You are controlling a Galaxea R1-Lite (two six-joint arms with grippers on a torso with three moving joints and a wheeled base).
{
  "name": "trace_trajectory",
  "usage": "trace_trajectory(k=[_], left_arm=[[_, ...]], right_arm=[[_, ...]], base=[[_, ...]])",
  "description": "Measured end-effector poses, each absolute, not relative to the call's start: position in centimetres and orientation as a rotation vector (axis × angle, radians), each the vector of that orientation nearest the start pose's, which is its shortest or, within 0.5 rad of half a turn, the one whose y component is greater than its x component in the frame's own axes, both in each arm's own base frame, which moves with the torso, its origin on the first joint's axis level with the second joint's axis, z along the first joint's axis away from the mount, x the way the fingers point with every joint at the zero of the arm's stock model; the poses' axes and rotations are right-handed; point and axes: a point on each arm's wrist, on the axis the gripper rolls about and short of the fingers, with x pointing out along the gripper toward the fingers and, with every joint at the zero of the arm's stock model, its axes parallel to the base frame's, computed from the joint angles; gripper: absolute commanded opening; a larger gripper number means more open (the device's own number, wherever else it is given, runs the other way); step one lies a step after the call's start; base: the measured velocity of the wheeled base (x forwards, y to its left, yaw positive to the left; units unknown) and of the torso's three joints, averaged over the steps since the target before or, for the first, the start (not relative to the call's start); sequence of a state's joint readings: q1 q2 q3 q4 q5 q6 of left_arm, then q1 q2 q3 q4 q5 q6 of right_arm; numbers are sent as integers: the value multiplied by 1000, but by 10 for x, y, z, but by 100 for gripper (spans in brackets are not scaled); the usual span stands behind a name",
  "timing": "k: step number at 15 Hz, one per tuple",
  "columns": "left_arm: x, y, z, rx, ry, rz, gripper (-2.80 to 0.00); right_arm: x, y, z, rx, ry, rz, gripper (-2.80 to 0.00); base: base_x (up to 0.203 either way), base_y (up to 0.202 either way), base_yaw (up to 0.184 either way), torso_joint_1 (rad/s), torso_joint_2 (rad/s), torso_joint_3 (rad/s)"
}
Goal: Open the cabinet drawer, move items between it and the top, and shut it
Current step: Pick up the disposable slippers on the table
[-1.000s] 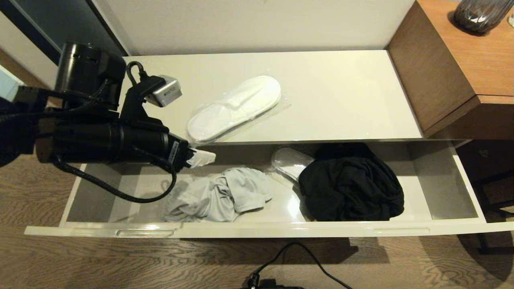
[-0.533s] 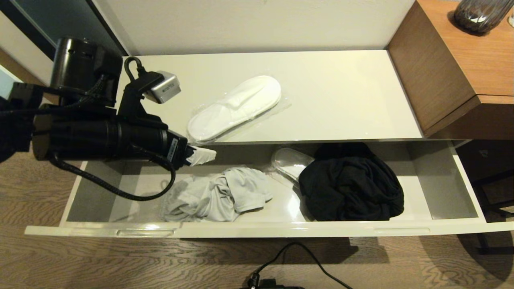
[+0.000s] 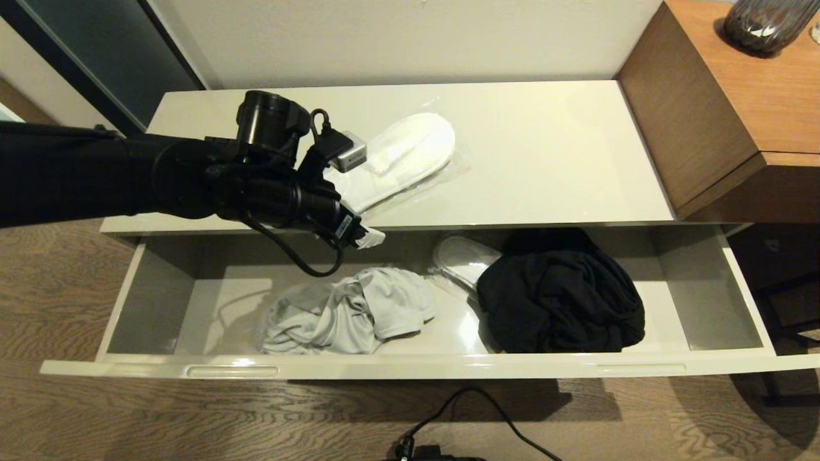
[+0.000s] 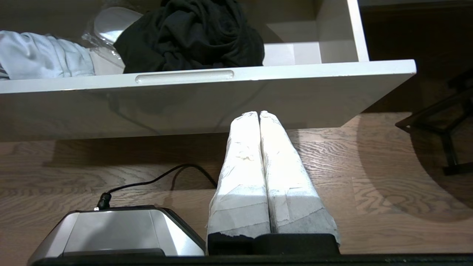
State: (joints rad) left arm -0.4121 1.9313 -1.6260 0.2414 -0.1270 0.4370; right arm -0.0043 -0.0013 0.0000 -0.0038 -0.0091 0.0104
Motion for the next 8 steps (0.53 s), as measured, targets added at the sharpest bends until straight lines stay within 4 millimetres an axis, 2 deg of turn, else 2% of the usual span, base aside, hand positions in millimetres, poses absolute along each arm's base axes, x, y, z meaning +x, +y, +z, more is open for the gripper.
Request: trace_trajectory(k=[2, 4, 8], left_arm=[[359, -160, 241, 506, 428, -640, 0], [367, -164, 246, 515, 396, -634, 0], [365, -166, 255, 514, 375, -636, 0]], right_arm=[[-23, 0, 76, 10, -5, -14, -280], [-23, 0, 76, 10, -5, -14, -280], [-23, 0, 76, 8, -7, -14, -280]], base=[[0, 0, 0, 0, 0, 0], [0, 0, 0, 0, 0, 0], [0, 0, 0, 0, 0, 0]])
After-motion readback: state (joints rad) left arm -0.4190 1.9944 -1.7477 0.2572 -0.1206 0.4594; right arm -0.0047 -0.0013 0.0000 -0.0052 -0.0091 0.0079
